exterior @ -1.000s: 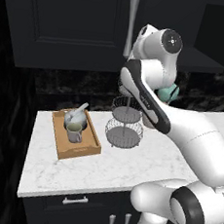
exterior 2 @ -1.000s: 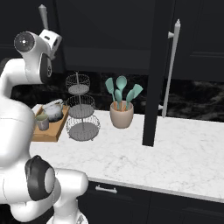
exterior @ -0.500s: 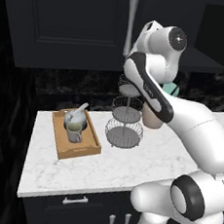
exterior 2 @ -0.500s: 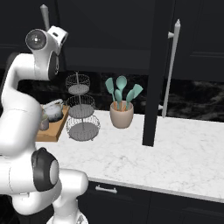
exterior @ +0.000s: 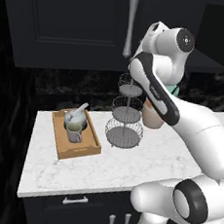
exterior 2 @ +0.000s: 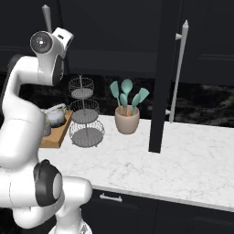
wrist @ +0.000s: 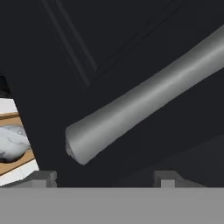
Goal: Pick the kettle from the counter and place it on the tray. Then pick the mug from the cabinet and place it on the tray. Then close the cabinet doors.
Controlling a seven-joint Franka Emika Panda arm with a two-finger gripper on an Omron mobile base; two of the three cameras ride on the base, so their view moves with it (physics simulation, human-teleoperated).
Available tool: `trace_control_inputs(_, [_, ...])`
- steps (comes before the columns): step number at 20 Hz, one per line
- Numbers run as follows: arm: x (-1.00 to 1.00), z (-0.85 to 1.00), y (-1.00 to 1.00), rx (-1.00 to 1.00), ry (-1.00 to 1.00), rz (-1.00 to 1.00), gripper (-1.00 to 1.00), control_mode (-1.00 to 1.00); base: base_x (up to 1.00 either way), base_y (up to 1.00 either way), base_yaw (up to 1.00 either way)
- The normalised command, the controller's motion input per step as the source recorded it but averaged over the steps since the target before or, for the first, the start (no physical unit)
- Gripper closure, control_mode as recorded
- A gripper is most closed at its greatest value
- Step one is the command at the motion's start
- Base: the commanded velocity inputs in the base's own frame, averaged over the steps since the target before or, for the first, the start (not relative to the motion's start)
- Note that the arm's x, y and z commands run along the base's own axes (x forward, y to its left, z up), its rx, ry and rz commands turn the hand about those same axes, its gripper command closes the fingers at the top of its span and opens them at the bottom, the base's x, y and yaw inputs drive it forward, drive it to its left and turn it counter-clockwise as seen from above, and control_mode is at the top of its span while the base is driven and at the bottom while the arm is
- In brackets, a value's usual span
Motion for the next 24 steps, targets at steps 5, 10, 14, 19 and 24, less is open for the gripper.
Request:
trace_control_inputs(5, [-0.35,0.06,-0.51,0.0,0.0,0.0,-1.0,-1.0,0.0,0.0,0.0])
trace_control_inputs(10, [-0.67,0.1,-0.34,0.0,0.0,0.0,-1.0,-1.0,0.0,0.0,0.0])
trace_control_inputs(14, [-0.71,0.06,-0.03,0.02,0.0,-0.02,-1.0,-1.0,0.0,0.0,0.0])
trace_control_inputs(19, [-0.63,0.0,0.0,0.06,0.0,-0.1,-1.0,-1.0,0.0,0.0,0.0])
trace_control_inputs(24, [-0.56,0.0,0.0,0.05,0.0,-0.08,-1.0,-1.0,0.0,0.0,0.0])
